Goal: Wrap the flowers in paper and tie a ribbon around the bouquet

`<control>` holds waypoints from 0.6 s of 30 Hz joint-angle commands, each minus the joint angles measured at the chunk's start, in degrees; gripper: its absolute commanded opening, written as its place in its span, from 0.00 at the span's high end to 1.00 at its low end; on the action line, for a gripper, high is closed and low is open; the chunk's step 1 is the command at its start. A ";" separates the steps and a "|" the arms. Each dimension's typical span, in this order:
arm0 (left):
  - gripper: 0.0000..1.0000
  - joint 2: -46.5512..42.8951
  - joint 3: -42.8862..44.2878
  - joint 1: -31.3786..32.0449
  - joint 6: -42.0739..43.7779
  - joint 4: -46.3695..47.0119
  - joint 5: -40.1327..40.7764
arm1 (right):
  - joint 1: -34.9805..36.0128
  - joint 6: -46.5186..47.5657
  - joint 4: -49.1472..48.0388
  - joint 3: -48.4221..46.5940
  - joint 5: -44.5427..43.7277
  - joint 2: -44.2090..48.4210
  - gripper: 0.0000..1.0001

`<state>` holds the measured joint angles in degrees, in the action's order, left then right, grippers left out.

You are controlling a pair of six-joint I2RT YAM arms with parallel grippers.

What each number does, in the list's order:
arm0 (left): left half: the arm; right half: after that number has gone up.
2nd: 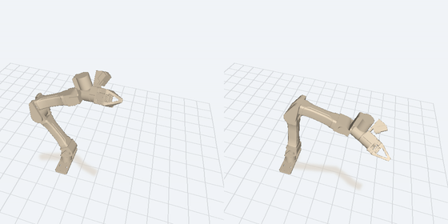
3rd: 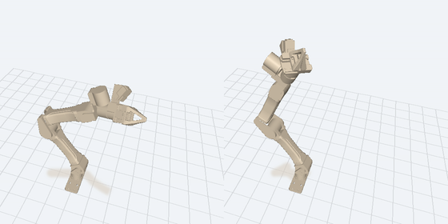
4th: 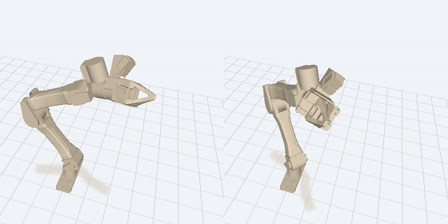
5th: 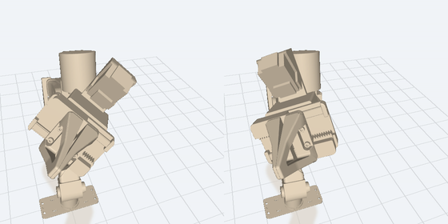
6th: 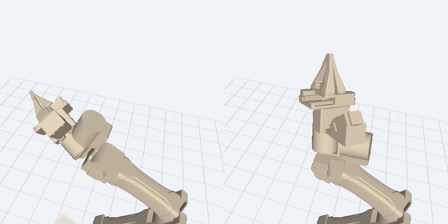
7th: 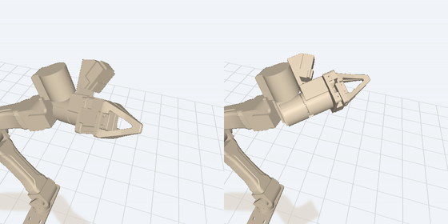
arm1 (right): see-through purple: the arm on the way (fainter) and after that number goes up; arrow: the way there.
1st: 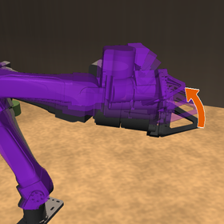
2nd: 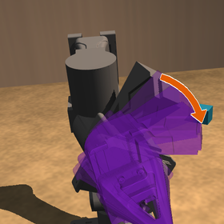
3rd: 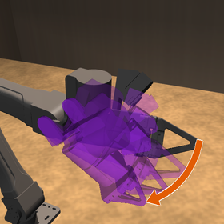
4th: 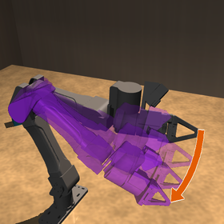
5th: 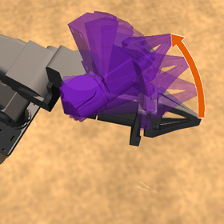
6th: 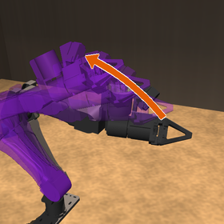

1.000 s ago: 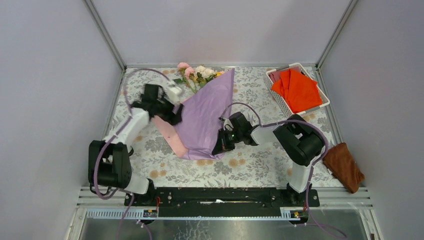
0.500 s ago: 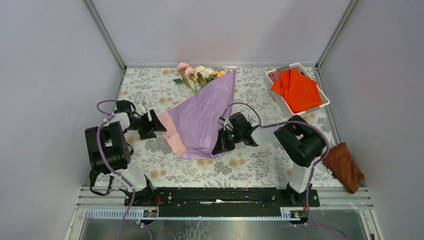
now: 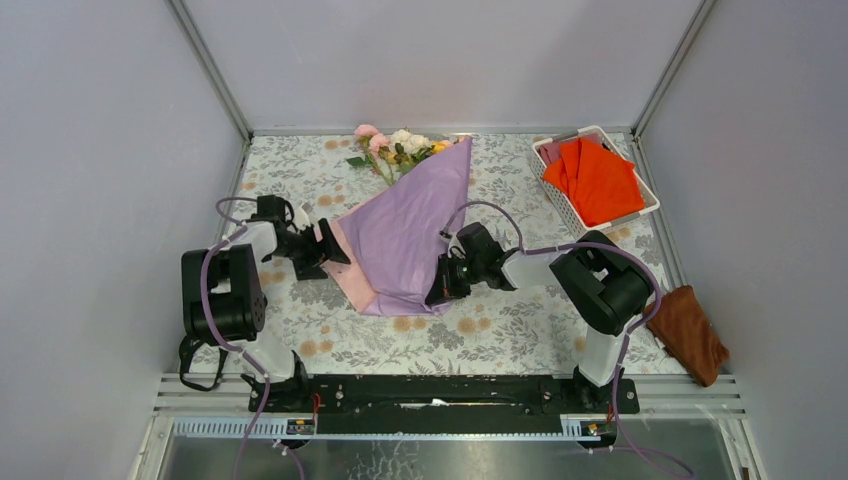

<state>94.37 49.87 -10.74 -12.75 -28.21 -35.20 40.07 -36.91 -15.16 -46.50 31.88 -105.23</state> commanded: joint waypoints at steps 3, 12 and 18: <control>0.16 -1.41 2.05 -0.31 -3.92 -9.52 6.92 | -0.47 4.06 6.67 -1.06 -9.26 -0.10 1.00; 0.20 3.04 -4.40 2.07 -8.82 -1.72 5.53 | -0.52 1.97 4.14 -0.64 -8.86 -1.67 1.00; 0.23 6.10 -4.70 2.10 -9.35 1.90 4.14 | -0.52 2.47 4.74 -0.92 -9.02 -0.96 1.00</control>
<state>96.03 48.88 -9.37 -22.70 -32.42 -36.05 40.07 -36.56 -13.63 -47.59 29.76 -105.23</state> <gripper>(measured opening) 0.769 0.011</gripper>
